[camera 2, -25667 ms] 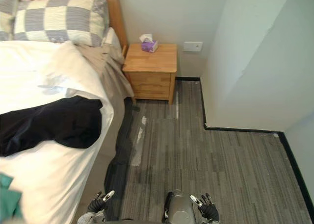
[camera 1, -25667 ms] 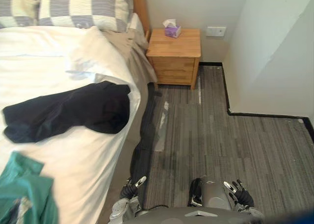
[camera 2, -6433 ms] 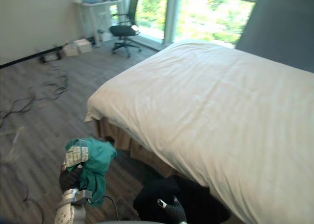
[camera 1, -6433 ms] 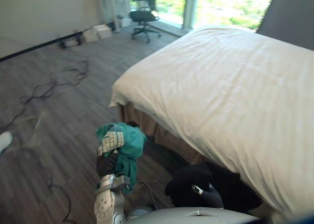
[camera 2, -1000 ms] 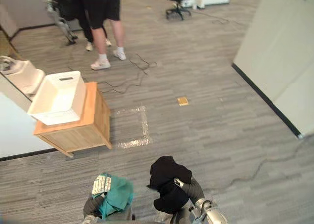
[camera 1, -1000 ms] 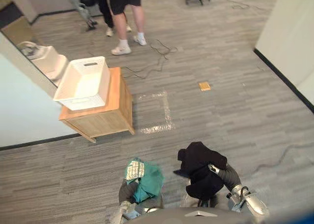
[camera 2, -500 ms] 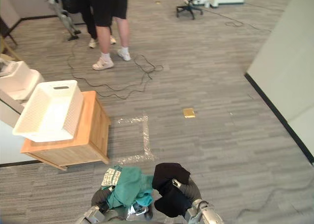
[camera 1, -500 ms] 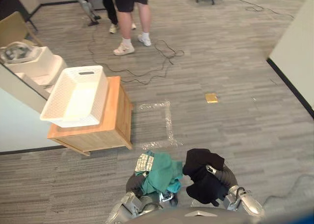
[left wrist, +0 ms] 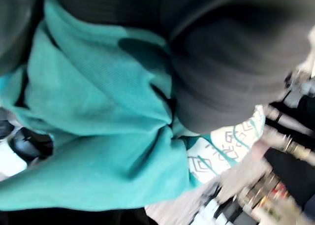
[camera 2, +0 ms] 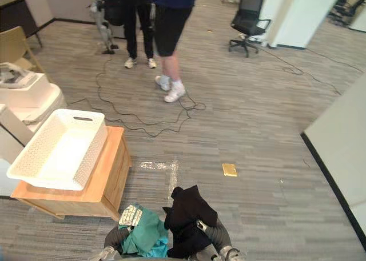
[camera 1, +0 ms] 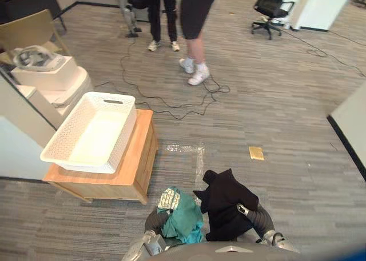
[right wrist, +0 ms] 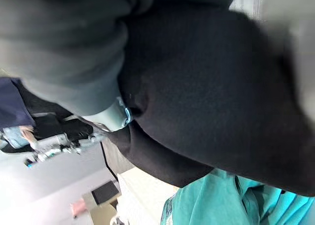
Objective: Tidy the bed and pick cloth on bed and put in laundry
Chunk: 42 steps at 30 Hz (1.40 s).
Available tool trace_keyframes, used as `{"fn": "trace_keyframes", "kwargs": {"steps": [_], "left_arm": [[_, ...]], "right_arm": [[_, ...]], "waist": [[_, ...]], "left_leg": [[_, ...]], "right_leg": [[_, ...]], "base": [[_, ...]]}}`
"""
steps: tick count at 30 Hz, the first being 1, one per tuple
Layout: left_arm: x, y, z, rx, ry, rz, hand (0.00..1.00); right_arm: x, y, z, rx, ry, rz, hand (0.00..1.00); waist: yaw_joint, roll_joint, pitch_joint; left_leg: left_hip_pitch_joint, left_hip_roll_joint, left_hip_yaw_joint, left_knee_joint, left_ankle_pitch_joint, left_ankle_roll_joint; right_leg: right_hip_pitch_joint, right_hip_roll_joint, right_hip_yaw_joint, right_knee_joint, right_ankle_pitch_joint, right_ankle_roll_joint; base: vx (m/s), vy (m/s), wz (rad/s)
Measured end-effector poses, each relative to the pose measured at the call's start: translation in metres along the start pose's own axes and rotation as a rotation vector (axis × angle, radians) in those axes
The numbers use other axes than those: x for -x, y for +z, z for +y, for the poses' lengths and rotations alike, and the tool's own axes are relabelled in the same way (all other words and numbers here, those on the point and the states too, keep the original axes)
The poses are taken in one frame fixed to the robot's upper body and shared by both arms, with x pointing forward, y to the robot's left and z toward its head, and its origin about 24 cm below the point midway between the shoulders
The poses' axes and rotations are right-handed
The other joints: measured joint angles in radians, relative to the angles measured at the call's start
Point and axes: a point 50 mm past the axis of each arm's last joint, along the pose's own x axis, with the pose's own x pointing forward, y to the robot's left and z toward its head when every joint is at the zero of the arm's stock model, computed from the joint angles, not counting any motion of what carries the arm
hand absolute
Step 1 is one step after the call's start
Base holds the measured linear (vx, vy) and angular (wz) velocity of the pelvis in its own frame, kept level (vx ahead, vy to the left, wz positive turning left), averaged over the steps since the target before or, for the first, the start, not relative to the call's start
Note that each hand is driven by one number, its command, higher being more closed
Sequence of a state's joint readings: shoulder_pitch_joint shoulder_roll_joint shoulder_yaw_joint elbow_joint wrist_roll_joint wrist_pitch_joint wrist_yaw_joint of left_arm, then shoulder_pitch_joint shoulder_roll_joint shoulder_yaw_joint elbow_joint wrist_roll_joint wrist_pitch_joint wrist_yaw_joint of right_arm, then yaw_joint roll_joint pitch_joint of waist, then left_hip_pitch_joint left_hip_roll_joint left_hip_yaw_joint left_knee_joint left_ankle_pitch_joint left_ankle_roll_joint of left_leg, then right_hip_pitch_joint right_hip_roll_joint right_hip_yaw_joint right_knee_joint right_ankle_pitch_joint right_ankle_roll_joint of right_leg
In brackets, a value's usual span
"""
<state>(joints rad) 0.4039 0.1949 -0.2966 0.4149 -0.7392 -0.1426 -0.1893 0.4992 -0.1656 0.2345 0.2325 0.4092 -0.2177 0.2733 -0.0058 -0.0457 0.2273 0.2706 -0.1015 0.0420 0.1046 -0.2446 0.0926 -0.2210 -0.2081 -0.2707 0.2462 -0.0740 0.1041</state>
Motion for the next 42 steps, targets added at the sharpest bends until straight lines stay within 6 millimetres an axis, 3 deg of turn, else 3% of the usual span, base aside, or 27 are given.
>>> {"fn": "trace_keyframes", "kwargs": {"steps": [2, 3, 4, 5, 7, 8, 9, 10, 12, 13, 17, 18, 20, 21, 22, 24, 25, 26, 27, 28, 30, 32, 33, 34, 36, 38, 42], "left_arm": [[0.002, -0.002, 0.002, -0.022, 0.004, 0.006, 1.00], [0.005, -0.003, 0.003, -0.026, 0.010, -0.001, 1.00], [0.008, -0.002, 0.007, -0.046, 0.020, -0.010, 1.00], [0.009, -0.003, 0.007, -0.054, 0.023, -0.009, 1.00], [0.012, -0.012, 0.004, -0.031, 0.048, -0.004, 1.00], [0.011, -0.012, 0.004, -0.032, 0.059, -0.010, 1.00], [0.009, -0.012, 0.002, -0.017, 0.069, -0.022, 1.00], [0.008, -0.012, -0.003, 0.016, 0.070, -0.044, 1.00], [0.006, -0.011, -0.007, 0.032, 0.063, -0.069, 1.00], [0.006, -0.008, -0.009, 0.033, 0.059, -0.082, 1.00], [0.007, -0.002, -0.015, 0.090, 0.044, -0.122, 1.00], [0.007, 0.001, -0.017, 0.098, 0.034, -0.134, 1.00], [0.004, 0.006, -0.022, 0.101, 0.021, -0.150, 1.00], [0.003, 0.007, -0.024, 0.109, 0.022, -0.153, 1.00], [0.003, 0.005, -0.024, 0.123, 0.027, -0.145, 1.00], [0.005, 0.001, -0.018, 0.147, 0.066, -0.124, 1.00], [0.006, 0.000, -0.016, 0.152, 0.073, -0.119, 1.00], [0.007, 0.000, -0.014, 0.148, 0.079, -0.114, 1.00], [0.008, -0.001, -0.012, 0.127, 0.074, -0.098, 1.00], [0.009, 0.000, -0.010, 0.109, 0.072, -0.094, 1.00], [0.011, 0.008, -0.001, 0.053, 0.056, -0.096, 1.00], [0.007, 0.014, 0.000, 0.004, 0.021, -0.090, 1.00], [0.008, 0.017, 0.000, -0.027, -0.002, -0.082, 1.00], [0.010, 0.020, 0.001, -0.062, -0.019, -0.074, 1.00], [0.011, 0.011, -0.004, -0.031, -0.014, -0.049, 1.00], [0.013, 0.002, -0.007, 0.000, -0.012, -0.033, 1.00], [0.013, 0.002, -0.011, -0.046, -0.069, -0.013, 1.00]], "right_arm": [[-0.002, 0.002, 0.003, -0.006, 0.006, -0.016, 1.00], [-0.004, 0.003, 0.003, -0.004, 0.010, -0.019, 1.00], [-0.005, 0.003, 0.002, 0.002, 0.015, -0.019, 1.00], [-0.005, 0.002, -0.001, 0.008, 0.011, -0.009, 1.00], [-0.016, 0.012, -0.008, 0.055, 0.027, -0.022, 1.00], [-0.020, 0.016, -0.008, 0.064, 0.033, -0.038, 1.00], [-0.022, 0.021, -0.010, 0.082, 0.038, -0.058, 1.00], [-0.023, 0.026, -0.012, 0.106, 0.044, -0.066, 1.00], [-0.025, 0.030, -0.014, 0.147, 0.055, -0.069, 1.00], [-0.026, 0.033, -0.015, 0.163, 0.058, -0.075, 1.00], [-0.026, 0.049, -0.014, 0.200, 0.078, -0.141, 1.00], [-0.026, 0.054, -0.012, 0.202, 0.085, -0.168, 1.00], [-0.024, 0.065, -0.010, 0.212, 0.082, -0.218, 1.00], [-0.024, 0.074, -0.009, 0.218, 0.068, -0.260, 1.00], [-0.024, 0.078, -0.009, 0.224, 0.064, -0.283, 1.00], [-0.032, 0.088, -0.002, 0.237, 0.081, -0.328, 1.00], [-0.035, 0.094, 0.001, 0.252, 0.085, -0.351, 1.00], [-0.042, 0.104, 0.004, 0.265, 0.085, -0.387, 1.00], [-0.046, 0.110, 0.008, 0.257, 0.073, -0.414, 1.00], [-0.046, 0.112, 0.010, 0.252, 0.065, -0.428, 1.00], [-0.039, 0.122, 0.019, 0.238, 0.055, -0.489, 1.00], [-0.031, 0.132, 0.025, 0.225, 0.040, -0.550, 1.00], [-0.026, 0.139, 0.029, 0.215, 0.032, -0.588, 1.00], [-0.022, 0.143, 0.033, 0.206, 0.033, -0.619, 1.00], [-0.023, 0.147, 0.032, 0.224, 0.043, -0.628, 1.00], [-0.025, 0.152, 0.032, 0.230, 0.049, -0.645, 1.00], [-0.022, 0.152, 0.017, 0.221, -0.057, -0.617, 1.00]], "waist": [[0.002, -0.007, -0.003], [0.001, -0.011, -0.006], [-0.003, -0.011, -0.018], [0.000, 0.003, -0.028], [0.022, 0.066, -0.054], [0.018, 0.072, -0.051], [0.011, 0.084, -0.047], [0.009, 0.111, -0.031], [0.020, 0.140, -0.017], [0.023, 0.131, -0.016], [0.023, 0.122, -0.017], [0.020, 0.117, -0.019], [0.005, 0.101, -0.033], [-0.001, 0.099, -0.052], [0.002, 0.100, -0.067], [0.038, 0.054, -0.091], [0.050, 0.052, -0.094], [0.049, 0.049, -0.088], [0.031, 0.048, -0.084], [0.022, 0.050, -0.080], [0.010, 0.059, -0.075], [-0.008, 0.045, -0.079], [-0.007, 0.026, -0.083], [0.000, -0.042, -0.088], [0.026, -0.017, -0.106], [0.023, 0.007, -0.106], [0.002, 0.020, -0.098]], "left_leg": [[0.029, 0.000, -0.013, 0.004, -0.021, -0.035], [0.051, 0.006, -0.014, 0.010, -0.046, -0.065], [0.073, 0.027, -0.025, 0.042, -0.105, -0.081], [0.086, 0.054, -0.028, 0.062, -0.131, -0.083], [0.066, 0.133, -0.020, 0.168, -0.139, -0.110], [0.035, 0.144, -0.022, 0.251, -0.127, -0.129], [-0.030, 0.166, -0.015, 0.421, -0.094, -0.150], [-0.128, 0.230, 0.011, 0.669, -0.013, -0.165], [-0.239, 0.326, 0.081, 0.924, -0.014, -0.150], [-0.303, 0.346, 0.125, 0.969, -0.032, -0.129], [-0.389, 0.345, 0.314, 0.721, -0.067, -0.115], [-0.376, 0.347, 0.452, 0.598, -0.052, -0.099], [-0.344, 0.334, 0.677, 0.436, -0.006, -0.031], [-0.340, 0.309, 0.732, 0.342, 0.020, 0.001], [-0.337, 0.290, 0.731, 0.278, 0.033, 0.017], [-0.322, 0.196, 0.688, 0.200, 0.036, 0.046], [-0.313, 0.173, 0.660, 0.182, 0.037, 0.047], [-0.290, 0.141, 0.610, 0.153, 0.038, 0.050], [-0.266, 0.123, 0.538, 0.136, 0.039, 0.051], [-0.245, 0.118, 0.491, 0.129, 0.039, 0.051], [-0.190, 0.117, 0.322, 0.099, 0.048, 0.036], [-0.185, 0.115, 0.210, 0.090, 0.055, 0.026], [-0.182, 0.087, 0.155, 0.088, 0.056, -0.002], [-0.178, 0.043, 0.113, 0.088, 0.046, -0.026], [-0.184, 0.072, 0.084, 0.079, 0.042, -0.045], [-0.193, 0.083, 0.066, 0.064, 0.050, -0.058], [-0.195, 0.104, 0.265, 0.085, 0.059, -0.067]], "right_leg": [[0.000, -0.002, 0.034, -0.105, 0.059, 0.011], [0.003, -0.004, 0.046, -0.114, 0.078, -0.006], [0.013, 0.007, 0.058, -0.090, 0.157, -0.064], [0.006, 0.023, 0.058, -0.047, 0.212, -0.082], [-0.020, 0.069, 0.034, 0.103, 0.091, -0.121], [-0.017, 0.068, 0.024, 0.137, 0.055, -0.124], [0.010, 0.075, 0.003, 0.152, 0.009, -0.128], [0.082, 0.113, -0.014, 0.115, -0.014, -0.138], [0.208, 0.159, -0.040, 0.039, -0.046, -0.149], [0.281, 0.162, -0.056, -0.003, -0.065, -0.154], [0.409, 0.161, -0.125, -0.118, -0.069, -0.156], [0.442, 0.158, -0.165, -0.152, -0.063, -0.138], [0.476, 0.152, -0.250, -0.181, -0.083, -0.108], [0.479, 0.151, -0.306, -0.170, -0.114, -0.081], [0.473, 0.149, -0.336, -0.144, -0.142, -0.065], [0.447, 0.056, -0.373, 0.018, -0.211, -0.006], [0.420, 0.023, -0.375, 0.124, -0.222, -0.004], [0.353, -0.045, -0.349, 0.341, -0.213, -0.034], [0.299, -0.067, -0.281, 0.476, -0.265, -0.063], [0.290, -0.055, -0.243, 0.492, -0.284, -0.073], [0.247, 0.041, -0.076, 0.408, -0.304, -0.089], [0.201, 0.101, 0.064, 0.326, -0.299, -0.084], [0.186, 0.103, 0.147, 0.213, -0.228, -0.069], [0.181, 0.066, 0.194, 0.154, -0.149, -0.034], [0.224, 0.081, 0.165, 0.090, -0.155, -0.044], [0.257, 0.090, 0.127, 0.027, -0.147, -0.053], [0.331, 0.067, 0.016, -0.005, -0.142, -0.053]], "base": [[0.52, -0.240, 1.05], [0.52, -0.282, 1.19], [0.53, -0.300, 1.04], [0.42, -0.259, 0.66], [0.54, -0.336, 0.07], [0.64, -0.432, 0.25], [0.48, -0.372, 0.50], [0.46, -0.343, 0.43], [0.45, -0.268, 0.22], [0.38, -0.206, 0.19], [0.38, -0.115, 0.21], [0.29, -0.027, 0.64], [0.36, -0.023, 1.33], [0.35, -0.019, 1.64], [0.34, -0.004, 1.43], [0.37, 0.035, 0.93], [0.41, 0.072, 0.98], [0.42, 0.052, 1.46], [0.44, 0.011, 1.66], [0.44, -0.096, 1.88], [0.44, -0.223, 2.16], [0.25, -0.227, 2.07], [0.32, -0.326, 1.97], [0.26, -0.286, 1.43], [0.22, -0.225, 0.60], [0.20, -0.138, 0.41], [0.11, -0.011, 0.84]]}}
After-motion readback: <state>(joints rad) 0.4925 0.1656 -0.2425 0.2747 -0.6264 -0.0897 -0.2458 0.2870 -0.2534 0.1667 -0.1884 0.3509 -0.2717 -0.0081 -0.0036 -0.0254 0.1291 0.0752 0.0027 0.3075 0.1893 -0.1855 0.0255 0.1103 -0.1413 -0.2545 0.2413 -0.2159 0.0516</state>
